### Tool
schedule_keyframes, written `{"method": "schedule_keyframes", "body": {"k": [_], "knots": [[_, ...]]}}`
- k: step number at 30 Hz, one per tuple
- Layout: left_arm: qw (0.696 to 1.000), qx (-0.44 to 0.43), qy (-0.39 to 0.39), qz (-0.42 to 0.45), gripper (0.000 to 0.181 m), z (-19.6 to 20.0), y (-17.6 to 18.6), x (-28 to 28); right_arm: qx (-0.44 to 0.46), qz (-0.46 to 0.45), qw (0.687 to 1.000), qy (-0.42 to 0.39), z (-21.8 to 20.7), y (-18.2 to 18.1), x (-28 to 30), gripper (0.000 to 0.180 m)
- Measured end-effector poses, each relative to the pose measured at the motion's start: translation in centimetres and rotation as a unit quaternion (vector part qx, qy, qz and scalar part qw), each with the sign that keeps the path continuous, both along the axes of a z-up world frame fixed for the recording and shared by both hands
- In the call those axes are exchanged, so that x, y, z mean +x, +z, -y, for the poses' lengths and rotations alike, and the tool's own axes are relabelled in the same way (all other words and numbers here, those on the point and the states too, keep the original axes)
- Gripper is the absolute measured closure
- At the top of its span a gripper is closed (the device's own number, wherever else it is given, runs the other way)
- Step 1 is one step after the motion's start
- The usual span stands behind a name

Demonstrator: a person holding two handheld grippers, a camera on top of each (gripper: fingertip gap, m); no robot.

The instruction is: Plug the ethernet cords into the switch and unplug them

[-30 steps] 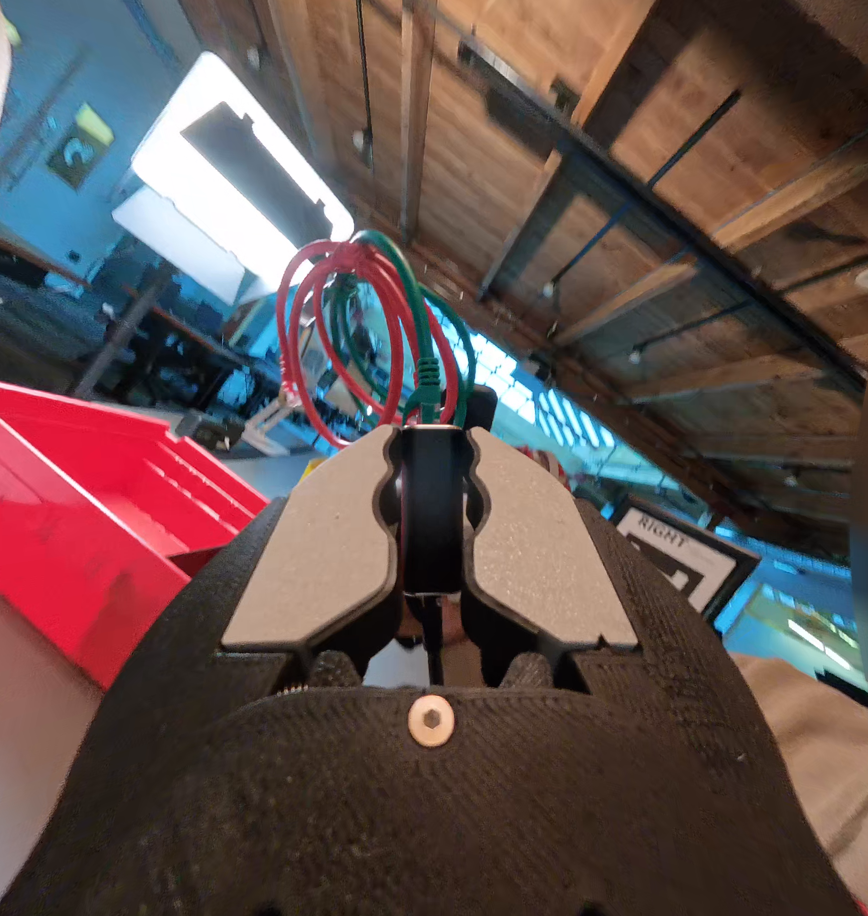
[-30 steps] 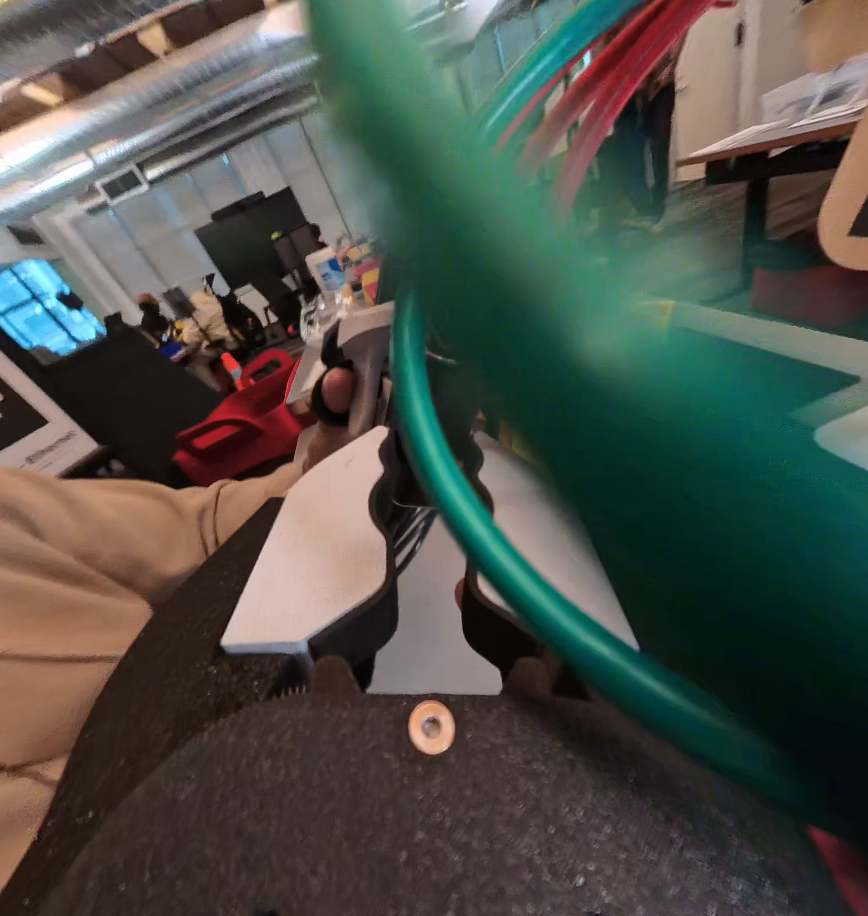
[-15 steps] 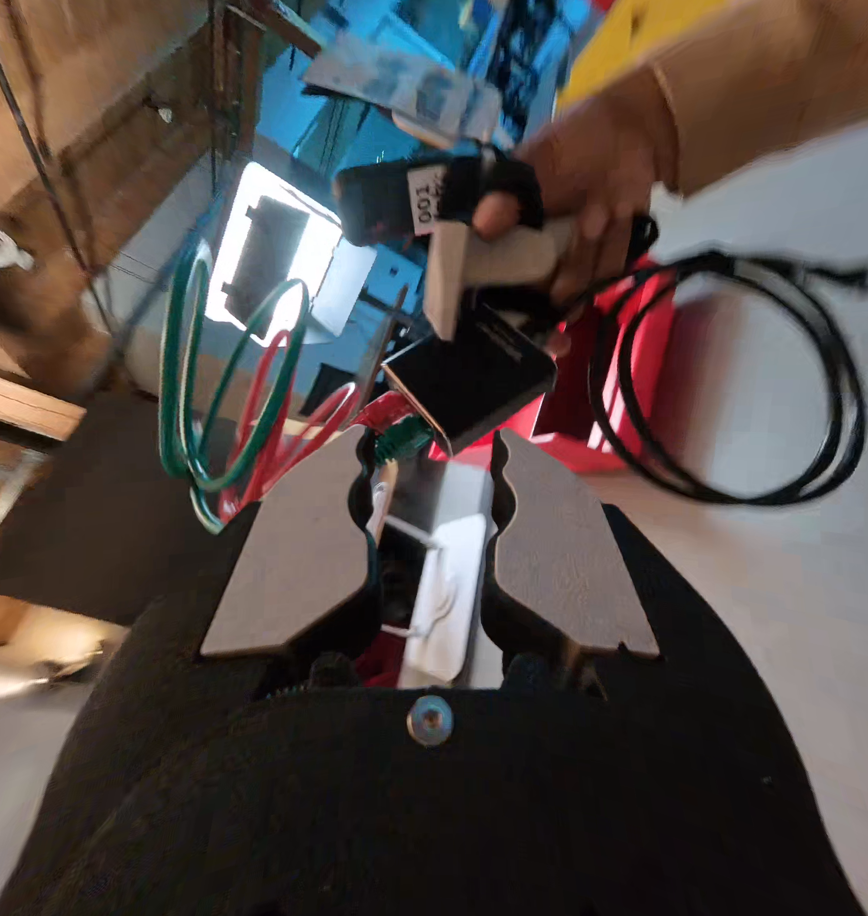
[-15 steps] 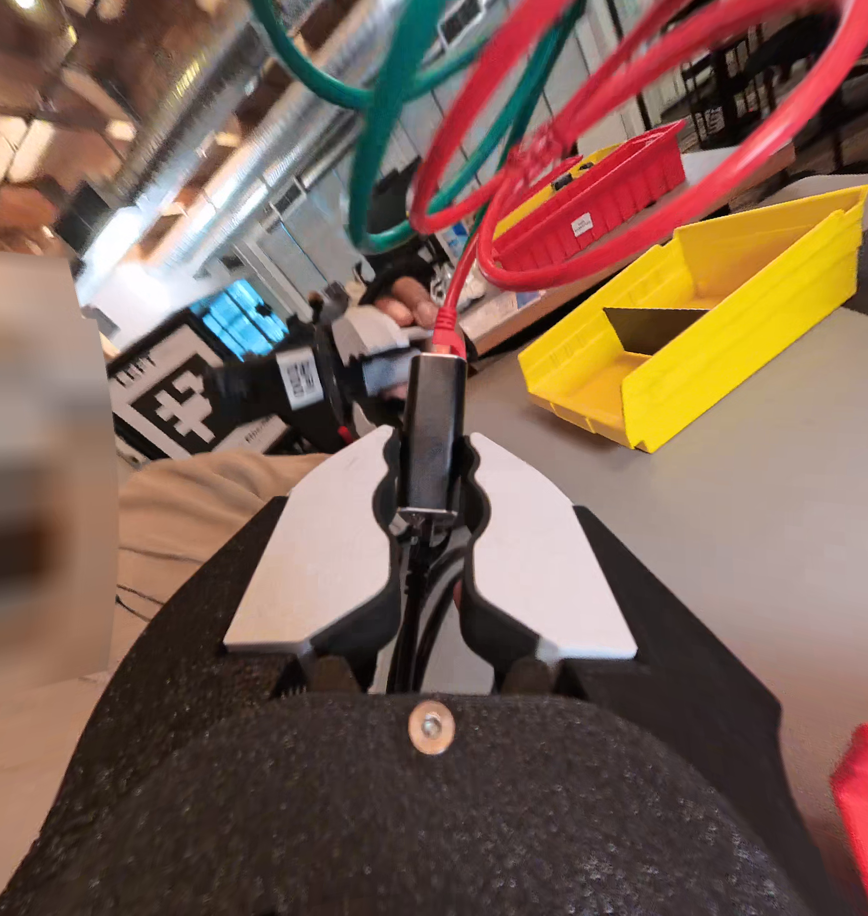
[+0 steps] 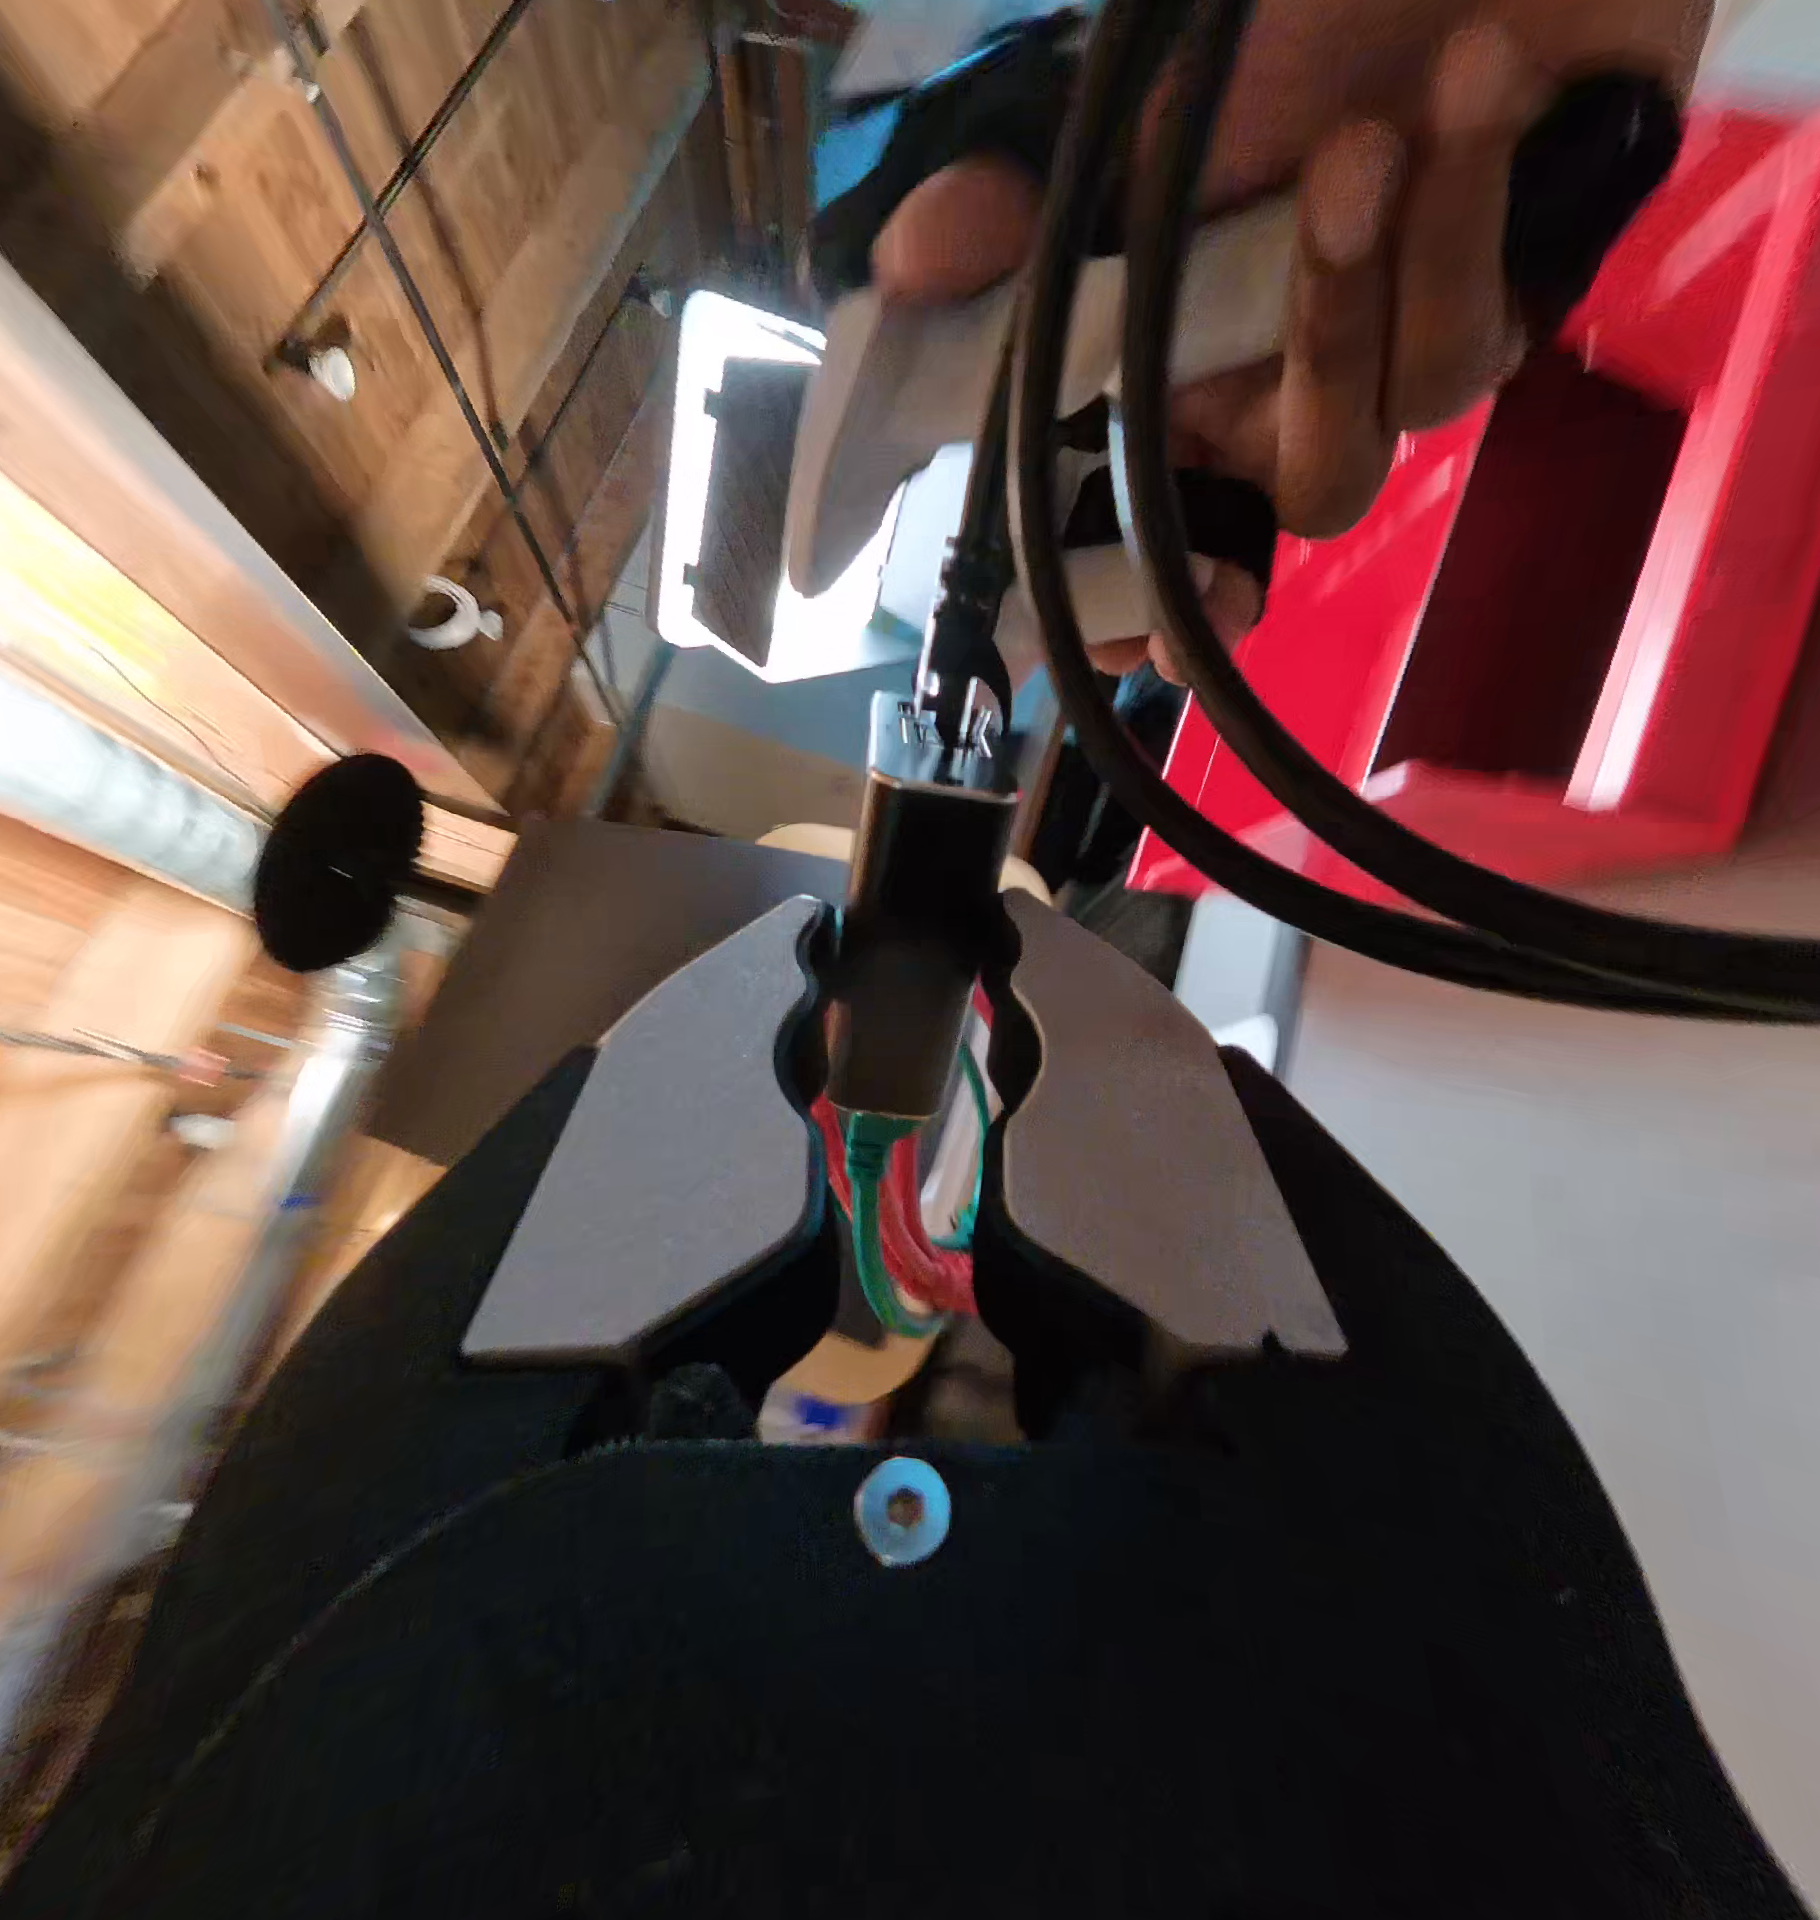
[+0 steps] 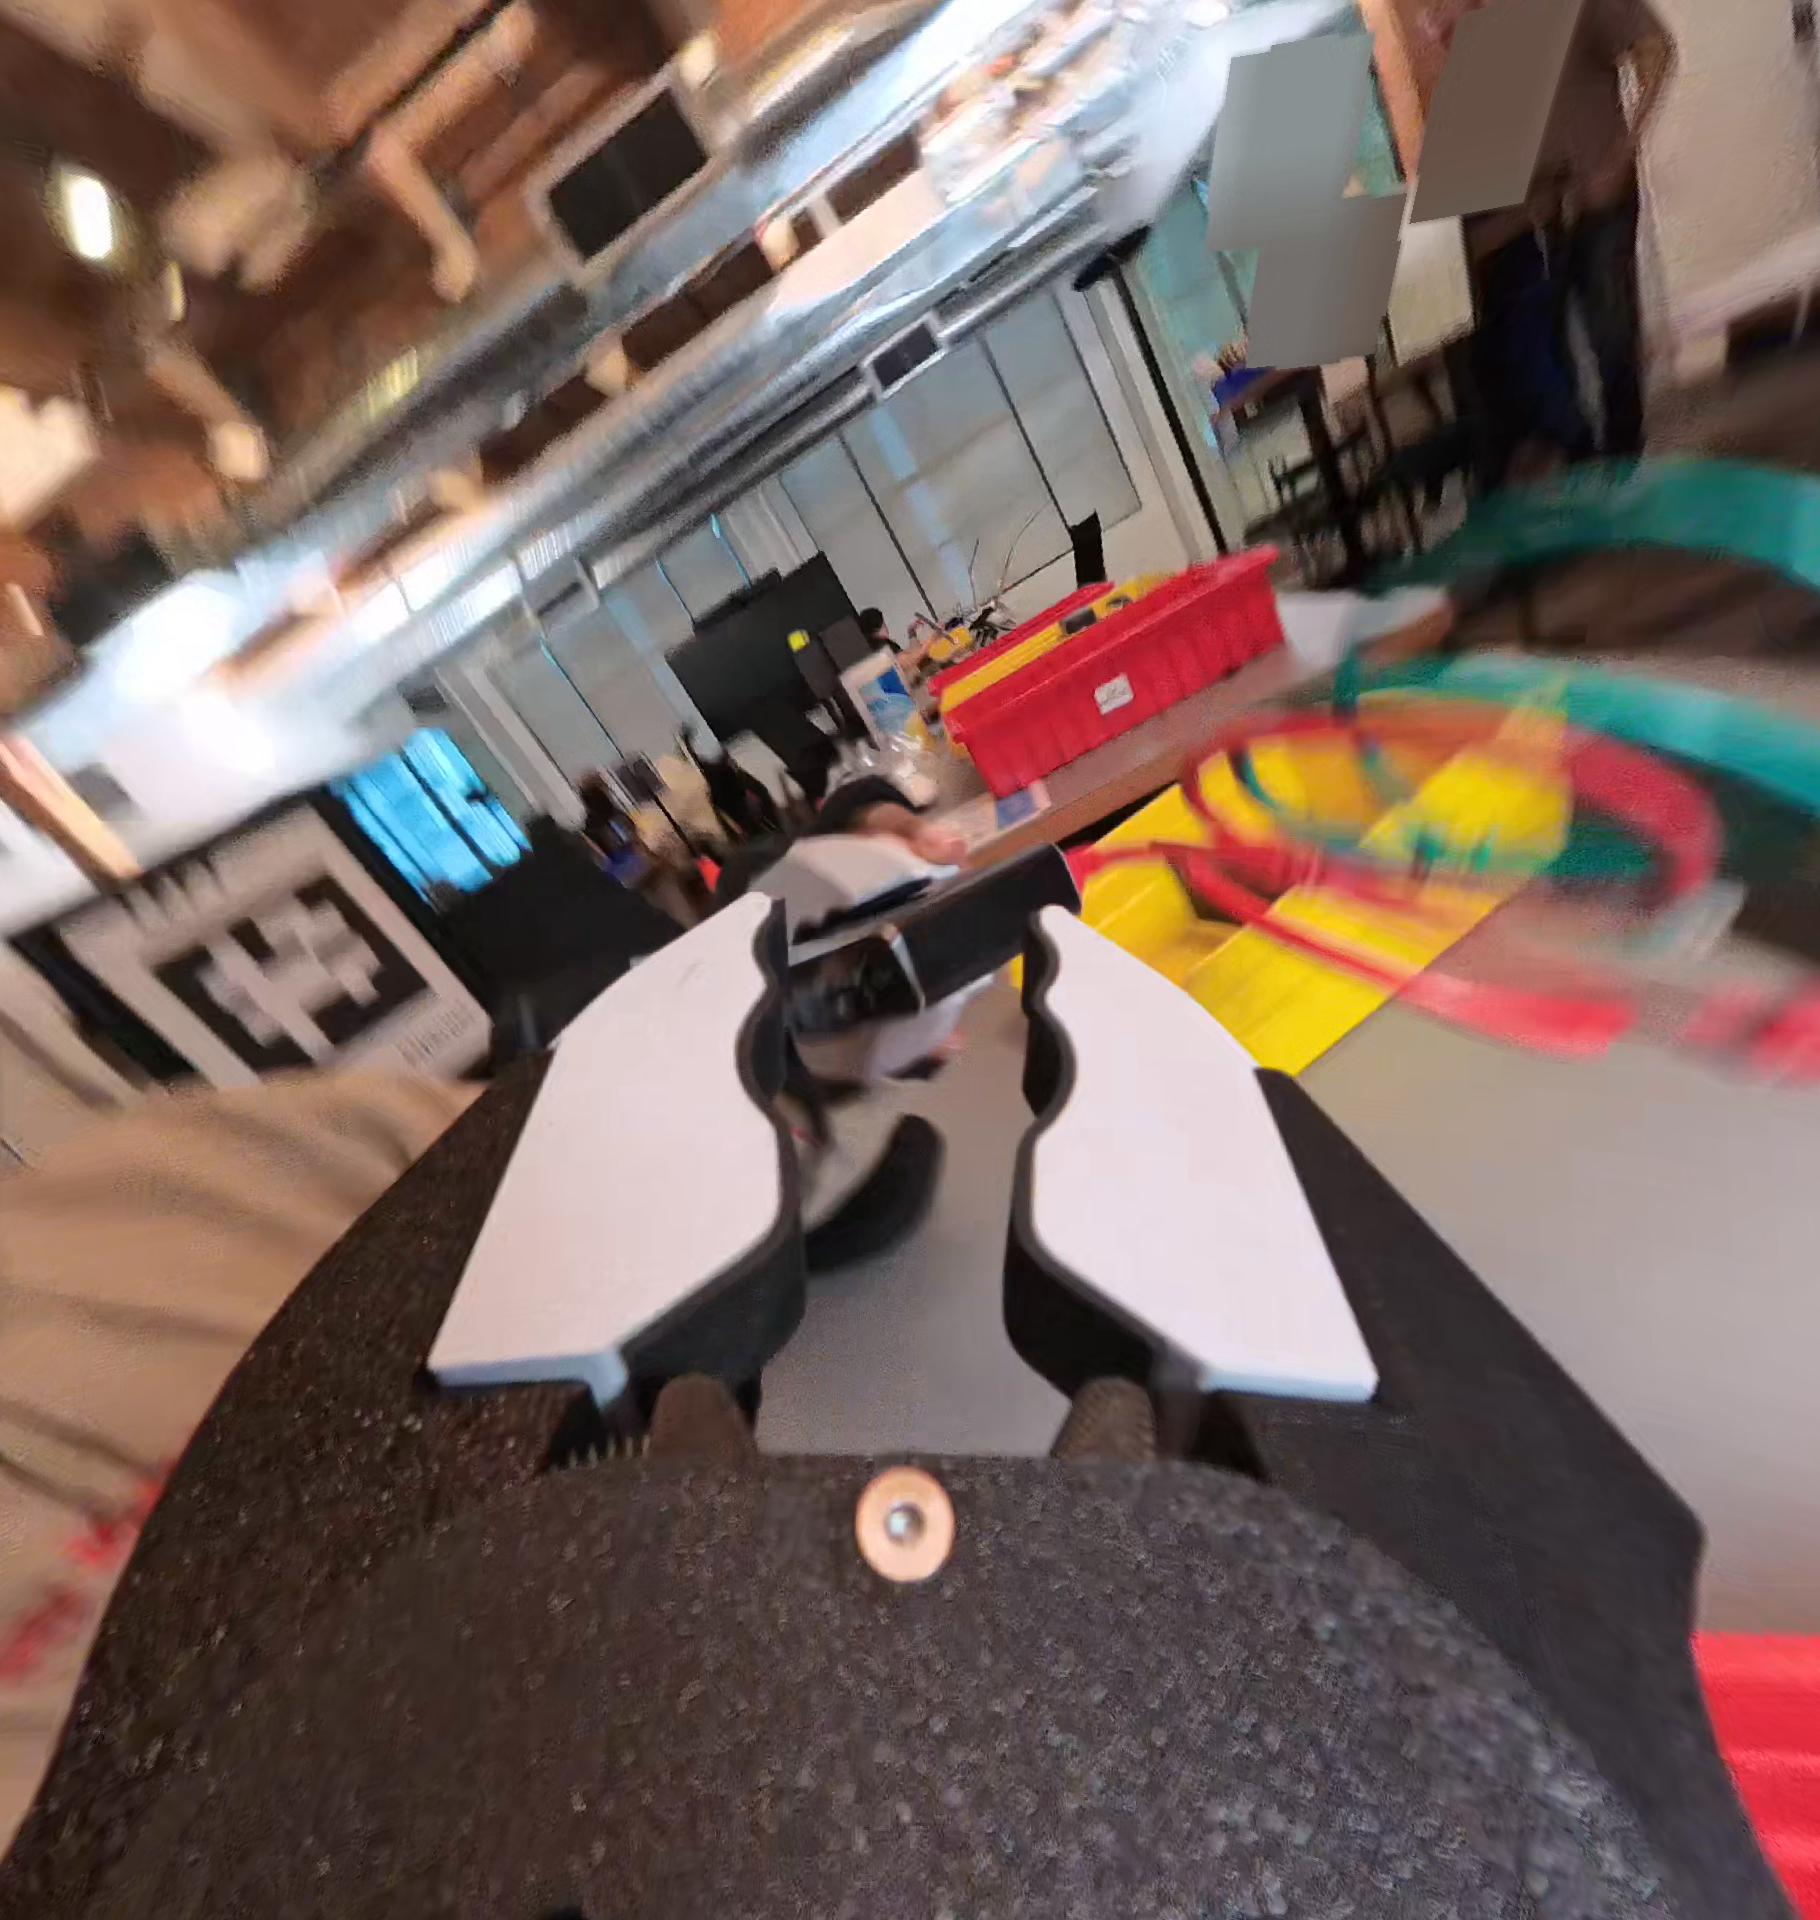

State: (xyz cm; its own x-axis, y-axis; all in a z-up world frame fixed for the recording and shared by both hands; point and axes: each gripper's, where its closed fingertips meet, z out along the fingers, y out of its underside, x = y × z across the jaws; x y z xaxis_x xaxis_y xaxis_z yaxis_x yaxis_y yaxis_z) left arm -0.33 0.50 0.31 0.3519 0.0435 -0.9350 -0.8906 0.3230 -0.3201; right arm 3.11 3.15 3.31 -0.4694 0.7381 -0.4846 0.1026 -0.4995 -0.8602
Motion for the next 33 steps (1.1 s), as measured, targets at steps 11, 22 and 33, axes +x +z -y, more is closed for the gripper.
{"method": "schedule_keyframes", "body": {"k": [11,22,33], "knots": [[0.82,-0.304,-0.303,0.379,0.156,2.7,3.9,3.6,0.491,0.014,0.871,0.016,5.0,0.8,-0.5,0.123],[0.803,-0.264,-0.266,0.464,0.141,2.8,7.0,-0.7,0.488,0.129,0.862,0.048,0.4,6.7,-1.0,0.156],[0.814,-0.272,-0.13,0.497,0.142,5.0,1.2,-8.5,0.406,0.318,0.84,-0.165,-20.7,9.8,4.3,0.156]]}}
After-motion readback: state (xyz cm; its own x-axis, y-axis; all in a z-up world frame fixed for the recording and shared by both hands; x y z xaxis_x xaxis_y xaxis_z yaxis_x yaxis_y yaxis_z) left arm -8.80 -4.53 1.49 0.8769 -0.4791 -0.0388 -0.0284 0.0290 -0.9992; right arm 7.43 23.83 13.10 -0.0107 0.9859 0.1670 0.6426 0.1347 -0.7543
